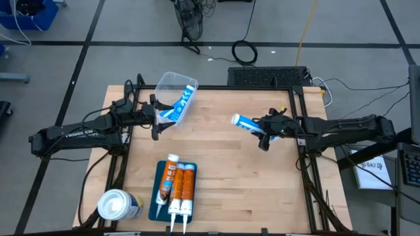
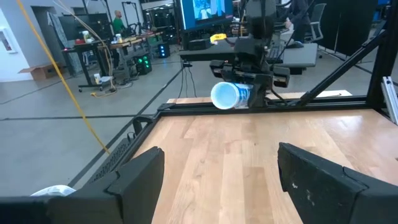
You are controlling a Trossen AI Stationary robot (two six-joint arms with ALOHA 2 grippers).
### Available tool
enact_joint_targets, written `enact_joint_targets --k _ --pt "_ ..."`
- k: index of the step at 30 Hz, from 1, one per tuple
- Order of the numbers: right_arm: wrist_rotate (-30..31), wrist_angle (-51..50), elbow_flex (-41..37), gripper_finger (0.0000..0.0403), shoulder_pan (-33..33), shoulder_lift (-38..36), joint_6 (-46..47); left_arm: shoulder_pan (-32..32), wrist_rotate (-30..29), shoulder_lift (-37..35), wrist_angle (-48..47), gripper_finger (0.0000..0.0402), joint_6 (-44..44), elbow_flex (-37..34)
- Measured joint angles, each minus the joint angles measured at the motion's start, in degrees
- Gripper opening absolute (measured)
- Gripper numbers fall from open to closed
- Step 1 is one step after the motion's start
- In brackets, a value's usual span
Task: Pick & place silicon tubes, Sealant and Lysol wipes
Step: Put the blue sealant into the white bin
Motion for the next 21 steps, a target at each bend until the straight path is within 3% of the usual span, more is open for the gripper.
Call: enact_joint_targets --k 21 --pt "-0.3 6.0 0.0 0.0202 -4.3 0.2 -4.7 0.0 -2.5 0.0 -3.2 0.0306 -0.1 0.0"
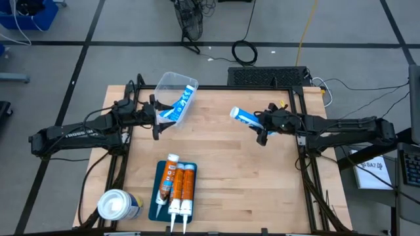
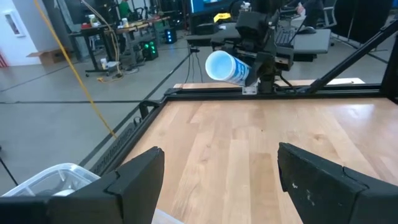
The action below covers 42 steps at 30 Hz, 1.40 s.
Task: Pick & place silicon tubes, Sealant and Lysol wipes
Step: Put the blue sealant into the white bin
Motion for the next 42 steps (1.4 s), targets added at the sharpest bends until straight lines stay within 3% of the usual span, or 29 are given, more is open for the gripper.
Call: enact_joint_targets --k 16,27,42 --pt "-1.6 18.1 -7.1 0.0202 -0.1 0.2 -3.3 0.0 0.0 0.0 -0.1 0.0306 -0.2 0.0" --pt "-6.2 43.5 -14.4 0.0202 -0.1 0.2 -7.3 0.0 0.0 0.0 -0.1 0.0306 -0.2 0.0" --pt "-6.0 46.2 -15.7 0.0202 -0.1 1.2 -6.3 0.0 0.0 0.0 1.9 0.0306 -1.4 0.0"
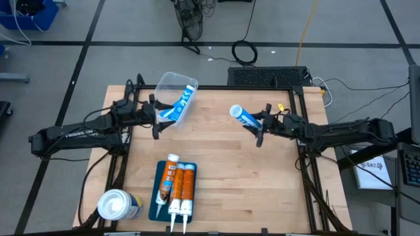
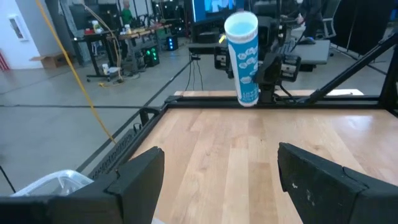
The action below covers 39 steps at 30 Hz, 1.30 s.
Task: Pick & place silicon tubes, Sealant and Lysol wipes
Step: Put the blue sealant into the white bin
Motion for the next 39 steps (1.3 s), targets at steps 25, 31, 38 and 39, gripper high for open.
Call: enact_joint_targets --k 25,31,38,39 --pt "-4.8 29.7 0.1 0.0202 -0.4 19.9 -3.5 0.0 -4.5 3.9 8.0 0.0306 -1.2 0.0" --pt "-8.1 32.5 2.3 0.0201 -1.1 23.8 -3.6 0.0 -0.2 15.2 21.6 0.0305 -2.4 0.0" --pt "-10.7 32.2 7.5 0.0201 -1.1 30.0 -4.3 -0.5 1.6 26.5 38.2 0.0306 -2.1 0.0" --pt "-11.4 32.2 8.3 0.0201 -1.3 30.9 -4.3 -0.8 1.7 27.8 40.2 0.0305 -1.7 0.0"
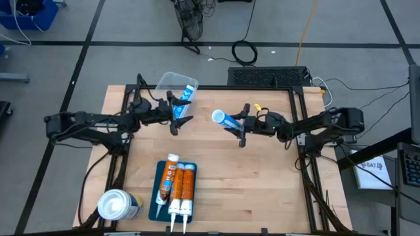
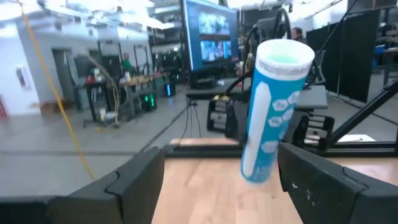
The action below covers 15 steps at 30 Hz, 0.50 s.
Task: Pick & place silicon tubes, Sealant and Lysol wipes
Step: Put the blue sealant into the white bin
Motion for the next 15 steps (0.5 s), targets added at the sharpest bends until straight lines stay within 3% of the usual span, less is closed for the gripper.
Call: enact_joint_targets --k 5,15 --pt "-3.3 0.0 4.2 0.0201 -0.2 4.1 -0.8 -2.0 0.1 5.3 6.2 0.0306 3.8 0.1" --pt "-3.8 -1.1 10.8 0.0201 -0.2 11.1 -3.3 -6.2 0.1 13.4 6.3 0.0305 7.2 5.7"
